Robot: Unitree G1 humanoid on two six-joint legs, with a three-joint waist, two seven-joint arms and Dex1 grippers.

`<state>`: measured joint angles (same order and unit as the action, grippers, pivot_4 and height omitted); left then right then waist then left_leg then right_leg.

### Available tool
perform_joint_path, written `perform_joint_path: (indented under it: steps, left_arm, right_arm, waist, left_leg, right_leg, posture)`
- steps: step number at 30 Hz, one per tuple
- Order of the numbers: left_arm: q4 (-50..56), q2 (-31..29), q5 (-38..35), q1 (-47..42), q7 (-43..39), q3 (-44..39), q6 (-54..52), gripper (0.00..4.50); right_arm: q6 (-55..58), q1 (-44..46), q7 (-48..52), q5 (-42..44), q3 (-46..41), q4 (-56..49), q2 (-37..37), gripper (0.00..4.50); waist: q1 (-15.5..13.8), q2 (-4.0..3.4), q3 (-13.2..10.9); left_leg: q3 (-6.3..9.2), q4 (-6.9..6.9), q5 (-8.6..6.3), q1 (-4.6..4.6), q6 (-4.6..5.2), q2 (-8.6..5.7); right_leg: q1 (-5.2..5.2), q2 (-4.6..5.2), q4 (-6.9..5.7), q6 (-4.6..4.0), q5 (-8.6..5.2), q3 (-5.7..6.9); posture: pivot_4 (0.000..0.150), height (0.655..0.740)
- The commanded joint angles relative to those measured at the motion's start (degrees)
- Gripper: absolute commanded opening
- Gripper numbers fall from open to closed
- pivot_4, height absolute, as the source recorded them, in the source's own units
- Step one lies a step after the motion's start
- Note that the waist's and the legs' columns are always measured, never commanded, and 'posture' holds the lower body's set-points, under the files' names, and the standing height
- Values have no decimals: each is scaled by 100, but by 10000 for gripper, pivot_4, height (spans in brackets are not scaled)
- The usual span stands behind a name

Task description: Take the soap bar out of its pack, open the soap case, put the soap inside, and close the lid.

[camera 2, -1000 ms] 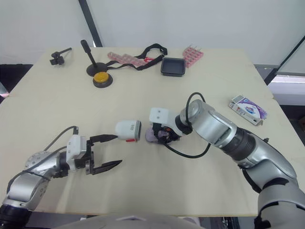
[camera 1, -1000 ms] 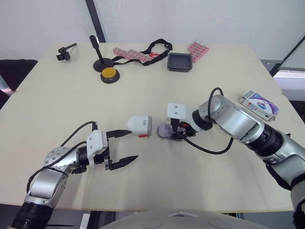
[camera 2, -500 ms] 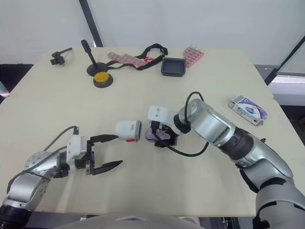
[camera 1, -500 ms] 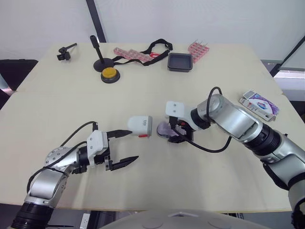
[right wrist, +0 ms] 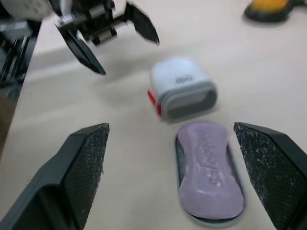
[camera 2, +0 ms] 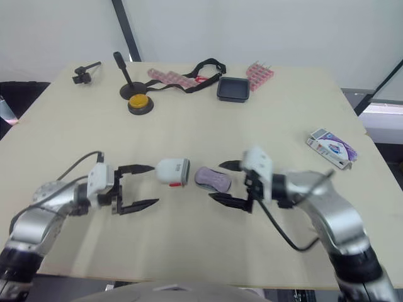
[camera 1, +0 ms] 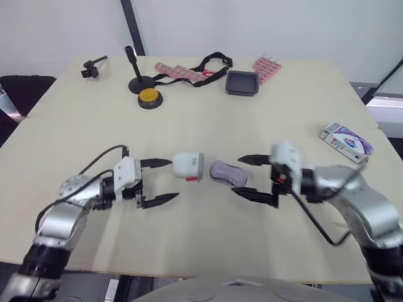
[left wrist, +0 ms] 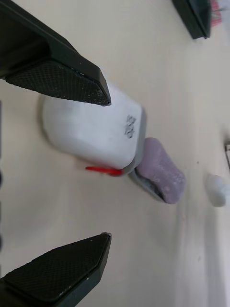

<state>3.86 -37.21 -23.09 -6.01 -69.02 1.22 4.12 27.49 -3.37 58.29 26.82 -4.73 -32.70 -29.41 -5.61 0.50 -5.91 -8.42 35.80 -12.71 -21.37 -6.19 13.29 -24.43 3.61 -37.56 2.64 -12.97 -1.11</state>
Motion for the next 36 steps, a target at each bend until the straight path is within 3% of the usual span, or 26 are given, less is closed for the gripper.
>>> perform_joint_path:
  steps: [1,9,13,18,24,29,32,36]
  left_arm:
    - [-437,-31,175,-610,-200,76,190,45000]
    - [-1655,7,534,-1937,-1000,542,406,45000]
    - [-2303,-86,935,-2464,-1715,999,729,45000]
    - [-2948,69,1281,-2955,-1987,1314,1081,45000]
    - [-3480,300,1596,-3223,-1903,1475,1486,45000]
    - [-3651,497,1878,-3239,-1383,1478,1497,45000]
    - [-3633,533,1903,-3217,-1308,1476,1360,45000]
    - [-3661,493,1950,-3210,-1286,1471,1371,45000]
  right_arm:
    - [-1521,-1053,138,7,-569,180,380,44710]
    - [-2939,-1904,147,-138,-442,877,731,44710]
    - [-3305,-2133,55,-365,-139,889,736,44710]
    - [-3759,-2393,-204,-810,343,871,780,44710]
    - [-3278,-2701,-718,-749,478,-272,453,44710]
    - [-2464,-2437,-1169,-295,222,-985,100,44710]
    - [-2159,-2067,-1336,-95,135,-865,23,44710]
    - [-2431,-1598,-1329,-546,352,80,91,44710]
  waist:
    - [10,-2,3]
    - [239,-12,8]
    - [226,-13,8]
    - [156,-12,9]
    - [117,-12,8]
    - [104,-11,8]
    - [102,-10,8]
    - [106,-11,8]
  left_leg:
    - [1,0,-2,1,3,3]
    - [0,4,0,3,10,6]
    - [5,0,0,-1,12,7]
    - [6,1,-1,-1,12,4]
    - [6,0,-2,-2,12,3]
    - [9,0,-2,4,10,3]
    - [12,0,-2,3,9,2]
    - [12,-1,-3,3,7,3]
  right_leg:
    - [0,2,-2,-1,0,0]
    - [0,10,-1,-16,3,0]
    - [0,8,4,-14,4,4]
    - [0,11,8,-13,4,4]
    - [6,13,10,-12,5,3]
    - [17,8,11,11,18,4]
    - [19,7,11,13,19,6]
    - [19,5,13,13,19,7]
  posture:
    - [1500,7291]
    - [1500,7291]
    - [1500,7291]
    - [1500,7291]
    - [1500,7291]
    - [1500,7291]
    - [1500,7291]
    - [1500,7291]
